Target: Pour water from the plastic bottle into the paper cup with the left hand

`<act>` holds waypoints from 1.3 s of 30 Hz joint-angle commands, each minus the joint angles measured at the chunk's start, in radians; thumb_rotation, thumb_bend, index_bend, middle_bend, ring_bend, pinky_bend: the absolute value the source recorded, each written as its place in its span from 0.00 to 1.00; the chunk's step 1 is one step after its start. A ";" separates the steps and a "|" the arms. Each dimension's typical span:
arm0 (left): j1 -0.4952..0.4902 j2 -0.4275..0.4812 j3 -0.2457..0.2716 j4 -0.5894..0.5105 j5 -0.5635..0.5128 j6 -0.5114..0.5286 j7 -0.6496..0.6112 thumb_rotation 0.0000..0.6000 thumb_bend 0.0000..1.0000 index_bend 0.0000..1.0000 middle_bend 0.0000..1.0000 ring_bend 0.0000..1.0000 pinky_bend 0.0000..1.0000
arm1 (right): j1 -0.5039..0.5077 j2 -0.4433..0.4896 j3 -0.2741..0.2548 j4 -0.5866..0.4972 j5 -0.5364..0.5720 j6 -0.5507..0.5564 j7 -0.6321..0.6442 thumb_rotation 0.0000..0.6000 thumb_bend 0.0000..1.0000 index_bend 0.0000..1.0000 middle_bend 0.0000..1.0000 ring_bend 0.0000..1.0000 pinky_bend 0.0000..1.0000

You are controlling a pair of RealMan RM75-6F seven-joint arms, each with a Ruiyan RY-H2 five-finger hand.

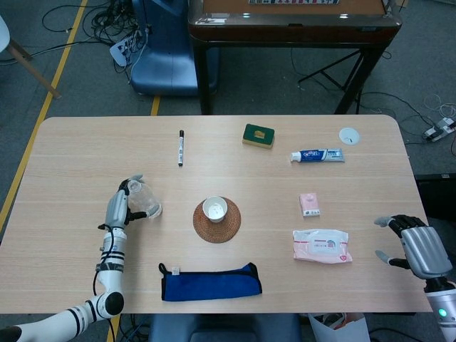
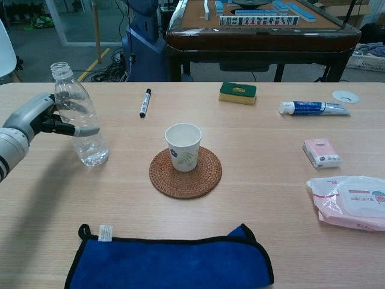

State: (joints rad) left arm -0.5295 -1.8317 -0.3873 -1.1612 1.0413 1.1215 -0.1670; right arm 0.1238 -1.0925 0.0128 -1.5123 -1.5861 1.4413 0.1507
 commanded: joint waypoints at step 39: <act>0.229 0.490 0.268 -0.309 0.241 0.192 0.255 1.00 0.02 0.22 0.13 0.03 0.05 | 0.004 -0.016 -0.007 -0.008 0.004 -0.019 -0.069 1.00 0.03 0.37 0.41 0.33 0.37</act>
State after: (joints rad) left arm -0.3283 -1.3581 -0.1524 -1.4884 1.2391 1.2699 0.0726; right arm 0.1287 -1.1071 0.0057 -1.5187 -1.5827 1.4209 0.0844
